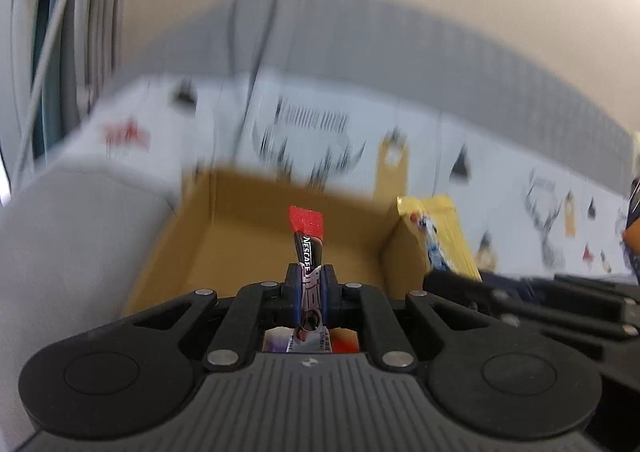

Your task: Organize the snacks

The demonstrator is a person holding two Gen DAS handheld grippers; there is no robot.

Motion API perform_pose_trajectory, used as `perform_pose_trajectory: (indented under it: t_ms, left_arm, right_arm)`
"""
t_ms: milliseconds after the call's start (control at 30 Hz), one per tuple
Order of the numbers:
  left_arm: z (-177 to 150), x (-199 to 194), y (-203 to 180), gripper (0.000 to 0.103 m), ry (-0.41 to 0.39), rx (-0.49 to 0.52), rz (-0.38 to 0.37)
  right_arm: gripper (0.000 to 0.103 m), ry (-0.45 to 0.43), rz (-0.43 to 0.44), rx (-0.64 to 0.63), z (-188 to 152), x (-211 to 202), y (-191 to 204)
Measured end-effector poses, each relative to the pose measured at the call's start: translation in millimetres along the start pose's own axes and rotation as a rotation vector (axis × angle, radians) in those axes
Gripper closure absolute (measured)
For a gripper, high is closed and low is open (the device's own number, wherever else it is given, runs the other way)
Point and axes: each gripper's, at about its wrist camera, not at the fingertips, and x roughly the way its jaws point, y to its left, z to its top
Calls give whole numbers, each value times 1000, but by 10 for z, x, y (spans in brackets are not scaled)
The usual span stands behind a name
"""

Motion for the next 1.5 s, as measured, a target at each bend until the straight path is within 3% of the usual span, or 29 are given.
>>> perform_pose_trajectory:
  t_ms: [133,333,400,433,467,533,600,667,800,867,967,1067,1233,1367,1500]
  left_arm:
    - [-325,173,177,93,90,-6,18]
    - [-432,170,206,91,101,11,14]
    - [-391,122,172,87,103,2,4]
    - [-361,52,168,82,106,-3,23]
    - [-308,1,153,70,108,-6,32]
    - [-185,-220,151,52,84,-33,25]
    - [-85,-511,129,11,35,-55,22]
    - [-6,-846,42,2,-20,-57,33]
    - [15,-1429,-224,0,-34,-12,-7]
    - [-19,-1682,-353,0,-26,-25,46]
    - [-23,-1911,-497,0,29,-35,113]
    - [-76,-2108,-649,0,80,-9,145]
    - [-222,-2408,-835,0,59,56,123]
    - [-232,-2534,-989,0,37,127,156]
    - [-192,-2616,-1038,0,12,136,146]
  right_arm:
    - [88,111,-29,30,-307,364,-12]
    - [86,176,-4,52,-531,497,-7]
    - [70,176,-14,66,-516,476,-29]
    - [55,181,-35,72,-497,452,-40]
    - [46,179,-50,69,-479,425,-56]
    - [41,168,-51,61,-432,264,-66]
    - [32,159,-58,56,-385,72,-52]
    - [28,154,-38,40,-330,-138,36]
    - [15,110,47,40,-128,-686,297]
    - [4,81,68,41,-7,-968,412]
    - [3,72,-19,-21,51,-1292,628]
    - [1,105,-61,35,-7,-1543,669]
    - [1,122,-125,81,-130,-1872,691]
    - [1,132,-112,130,-182,-2014,639]
    - [1,105,-117,151,-154,-2138,609]
